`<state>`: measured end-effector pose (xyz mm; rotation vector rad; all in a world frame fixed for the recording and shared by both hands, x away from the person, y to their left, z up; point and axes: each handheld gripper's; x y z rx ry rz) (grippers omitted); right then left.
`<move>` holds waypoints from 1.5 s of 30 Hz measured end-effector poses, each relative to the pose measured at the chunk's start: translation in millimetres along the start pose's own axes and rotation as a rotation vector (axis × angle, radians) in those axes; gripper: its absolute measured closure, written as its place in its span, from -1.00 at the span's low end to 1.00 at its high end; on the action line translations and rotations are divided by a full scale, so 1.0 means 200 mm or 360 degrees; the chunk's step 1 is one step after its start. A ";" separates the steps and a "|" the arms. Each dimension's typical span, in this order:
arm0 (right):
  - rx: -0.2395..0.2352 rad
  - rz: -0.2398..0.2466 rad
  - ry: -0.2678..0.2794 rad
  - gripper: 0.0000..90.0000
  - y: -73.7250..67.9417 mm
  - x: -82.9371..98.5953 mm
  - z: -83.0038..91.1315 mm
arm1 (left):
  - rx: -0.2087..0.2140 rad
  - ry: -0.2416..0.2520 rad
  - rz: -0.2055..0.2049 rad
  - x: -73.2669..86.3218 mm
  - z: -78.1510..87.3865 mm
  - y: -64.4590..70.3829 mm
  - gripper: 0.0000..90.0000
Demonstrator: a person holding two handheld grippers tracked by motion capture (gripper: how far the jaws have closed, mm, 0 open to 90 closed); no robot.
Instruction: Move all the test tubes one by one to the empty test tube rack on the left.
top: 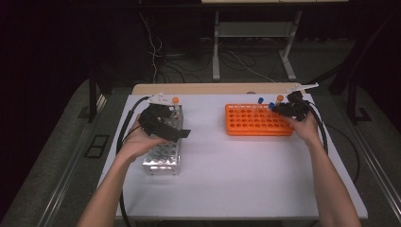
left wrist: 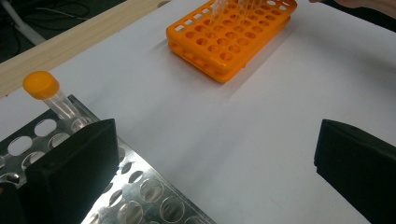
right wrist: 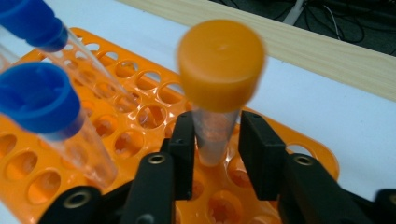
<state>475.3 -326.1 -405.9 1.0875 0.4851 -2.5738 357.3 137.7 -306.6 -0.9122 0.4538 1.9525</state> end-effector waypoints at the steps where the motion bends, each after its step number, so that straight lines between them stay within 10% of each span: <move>1: 0.0004 -0.0005 0.0006 0.55 0.00 0.00 -0.01 | 0.0002 -0.0002 -0.0004 0.00 0.00 0.00 -1.00; 11: 0.0019 0.0008 0.0027 0.63 -0.03 -0.03 0.01 | 0.0016 -0.0011 -0.0011 0.00 -0.01 0.01 -1.00; 29: -0.0033 0.0010 -0.0003 0.64 -0.06 -0.08 0.32 | 0.0044 -0.0032 -0.0059 -0.05 -0.04 0.03 -1.00; 45: -0.0203 0.0192 -0.0170 0.64 -0.31 -0.03 0.51 | 0.0107 -0.0043 -0.0151 -0.12 -0.05 0.08 -1.00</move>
Point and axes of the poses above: each handheld gripper's, and its own axes: z roughly backward along the jaws, x roughly out of its underside, y roughly to its right, and after that the axes turned 9 degrees about -z, right-handed
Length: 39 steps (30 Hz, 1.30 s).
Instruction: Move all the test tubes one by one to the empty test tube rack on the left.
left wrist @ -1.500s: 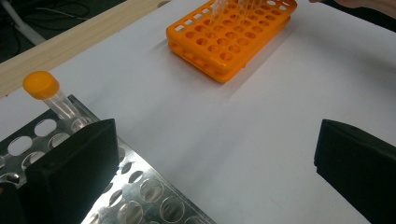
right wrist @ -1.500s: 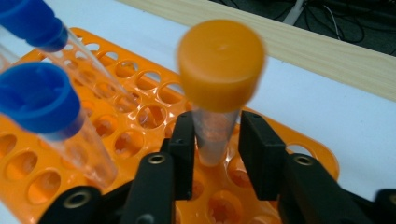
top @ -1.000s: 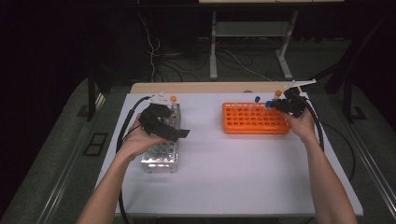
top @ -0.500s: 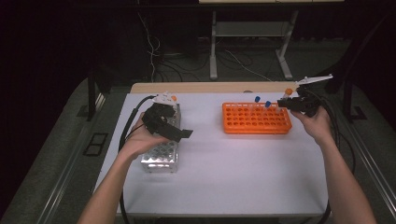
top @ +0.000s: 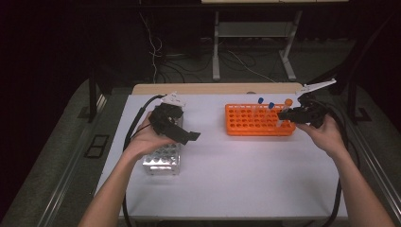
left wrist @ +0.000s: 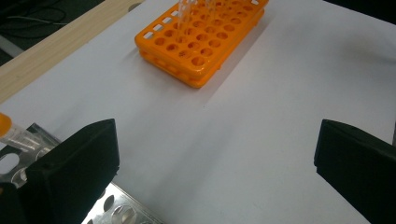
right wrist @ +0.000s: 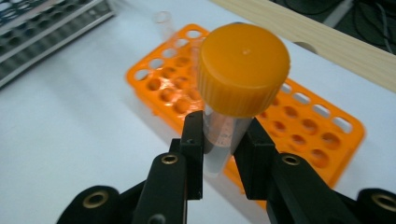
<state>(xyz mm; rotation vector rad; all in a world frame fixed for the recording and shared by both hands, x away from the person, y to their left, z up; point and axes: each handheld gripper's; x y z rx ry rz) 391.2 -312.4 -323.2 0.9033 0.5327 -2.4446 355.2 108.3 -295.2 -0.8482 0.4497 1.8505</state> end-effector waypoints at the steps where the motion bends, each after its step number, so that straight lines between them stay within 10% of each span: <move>1: -0.0008 0.0015 -0.0006 0.64 -0.02 0.00 0.00 | 0.0003 0.0000 -0.0007 -0.01 0.00 0.00 -1.00; 39: -0.0500 0.0604 -0.0266 0.64 -0.74 0.01 -0.25 | 0.0263 -0.0161 -0.0357 -0.24 -0.12 0.17 -0.69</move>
Point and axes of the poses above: each handheld gripper's, and its own axes: z roughly backward along the jaws, x roughly out of its underside, y roughly to its right, and after that the axes turned 9 degrees about -z, right-handed
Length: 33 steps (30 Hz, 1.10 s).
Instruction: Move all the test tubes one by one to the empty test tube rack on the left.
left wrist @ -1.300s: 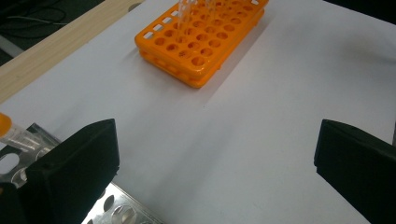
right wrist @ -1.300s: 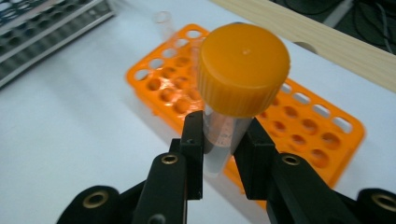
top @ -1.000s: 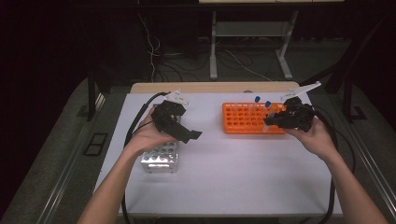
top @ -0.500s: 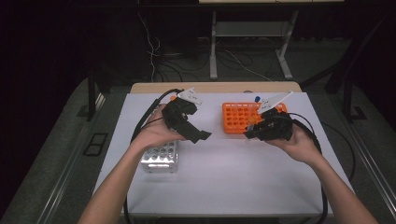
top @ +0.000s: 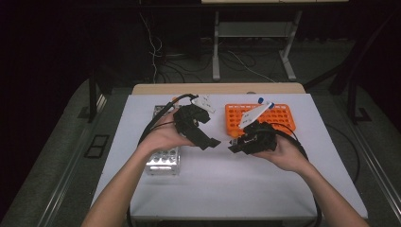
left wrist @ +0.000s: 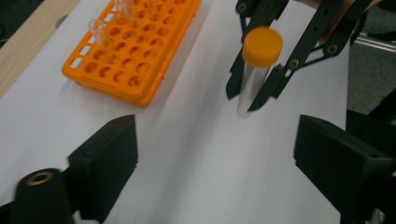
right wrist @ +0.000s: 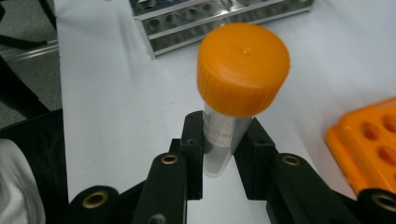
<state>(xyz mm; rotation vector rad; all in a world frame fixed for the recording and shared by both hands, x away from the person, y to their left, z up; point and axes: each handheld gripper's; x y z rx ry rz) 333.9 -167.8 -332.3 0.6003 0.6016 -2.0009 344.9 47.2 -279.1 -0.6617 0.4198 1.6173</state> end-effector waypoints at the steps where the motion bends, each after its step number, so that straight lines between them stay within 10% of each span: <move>1: -0.0011 0.0016 -0.0004 0.63 -0.01 -0.01 -0.01 | 0.0016 0.0001 -0.0008 0.00 0.00 0.00 -0.66; 15: -0.0113 0.0120 -0.0015 0.63 -0.12 -0.07 -0.15 | 0.0254 -0.0089 -0.0140 0.00 -0.06 0.03 0.06; 23: -0.0106 0.0137 -0.0002 0.63 -0.14 -0.07 -0.18 | 0.0312 -0.0087 -0.0154 0.01 -0.07 0.04 0.50; 33: -0.0085 0.0127 0.0033 0.53 -0.12 -0.06 -0.15 | 0.0286 -0.0090 -0.0135 0.03 -0.06 0.01 0.52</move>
Point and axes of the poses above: each handheld gripper's, and its own axes: z roughly backward along the jaws, x roughly out of its underside, y roughly to its right, and after that the axes turned 9 degrees about -z, right-handed
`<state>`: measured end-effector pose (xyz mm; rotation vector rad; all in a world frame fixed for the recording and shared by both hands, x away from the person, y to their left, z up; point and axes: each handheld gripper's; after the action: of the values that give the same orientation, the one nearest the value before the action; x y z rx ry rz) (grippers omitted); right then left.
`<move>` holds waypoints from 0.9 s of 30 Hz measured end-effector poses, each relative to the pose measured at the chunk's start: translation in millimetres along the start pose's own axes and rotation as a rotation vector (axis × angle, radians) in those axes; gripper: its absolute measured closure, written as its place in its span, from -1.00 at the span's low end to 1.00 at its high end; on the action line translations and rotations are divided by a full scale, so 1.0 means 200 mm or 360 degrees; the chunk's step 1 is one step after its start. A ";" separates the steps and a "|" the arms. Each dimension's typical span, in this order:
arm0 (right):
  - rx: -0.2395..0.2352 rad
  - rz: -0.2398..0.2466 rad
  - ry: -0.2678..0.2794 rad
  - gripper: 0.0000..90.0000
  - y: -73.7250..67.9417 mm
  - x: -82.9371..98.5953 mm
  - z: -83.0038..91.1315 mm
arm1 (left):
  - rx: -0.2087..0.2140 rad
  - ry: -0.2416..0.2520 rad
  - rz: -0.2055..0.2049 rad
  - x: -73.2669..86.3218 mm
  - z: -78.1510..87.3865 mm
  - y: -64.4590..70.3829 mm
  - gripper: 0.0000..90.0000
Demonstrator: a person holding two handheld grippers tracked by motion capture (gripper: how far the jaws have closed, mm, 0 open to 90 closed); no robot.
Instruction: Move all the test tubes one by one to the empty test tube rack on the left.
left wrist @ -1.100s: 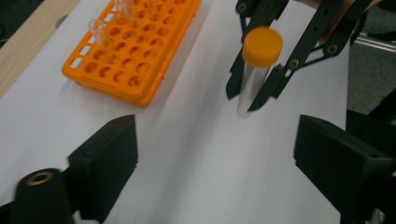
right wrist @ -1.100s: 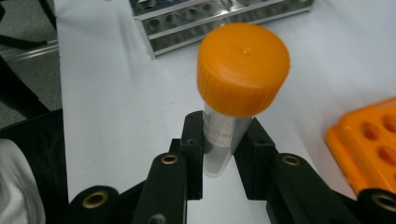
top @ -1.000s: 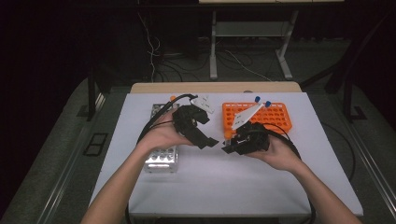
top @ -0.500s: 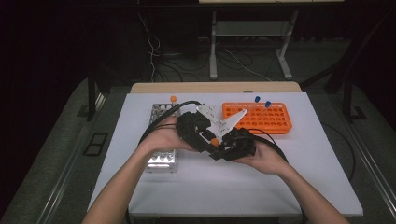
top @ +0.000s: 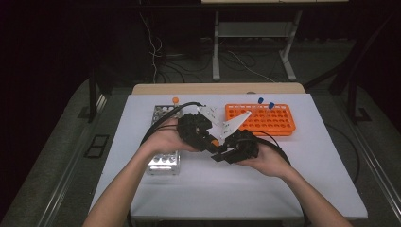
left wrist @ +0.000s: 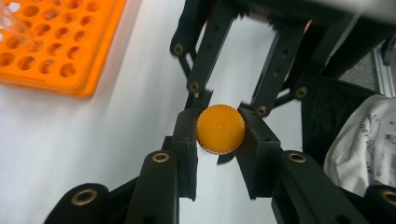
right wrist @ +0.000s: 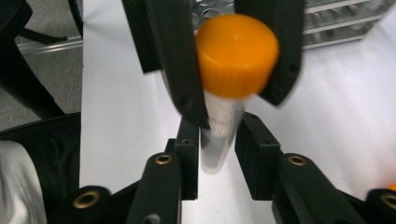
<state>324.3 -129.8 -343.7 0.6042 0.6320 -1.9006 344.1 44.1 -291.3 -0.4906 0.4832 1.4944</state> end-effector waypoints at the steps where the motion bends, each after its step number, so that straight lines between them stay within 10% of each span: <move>1: 0.0002 -0.0005 0.0009 0.51 0.00 0.00 0.01 | -0.0008 0.0002 0.0011 0.00 0.01 0.00 0.53; 15: 0.0108 -0.0147 0.0121 -0.01 0.10 0.08 0.18 | -0.0158 0.0005 0.0166 0.11 0.13 -0.12 0.53; 27: 0.0233 -0.0379 0.0254 -0.99 0.21 0.20 0.40 | -0.0336 -0.0019 0.0313 0.18 0.29 -0.26 0.53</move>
<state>338.1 -224.8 -318.7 0.8102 0.6960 -2.1491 396.0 106.6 -265.1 -0.6130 0.3740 1.7472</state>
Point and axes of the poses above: each handheld gripper's, and its own axes: z roughly backward along the jaws, x roughly out of its underside, y roughly to its right, and after that the axes turned 9 degrees about -z, right-handed
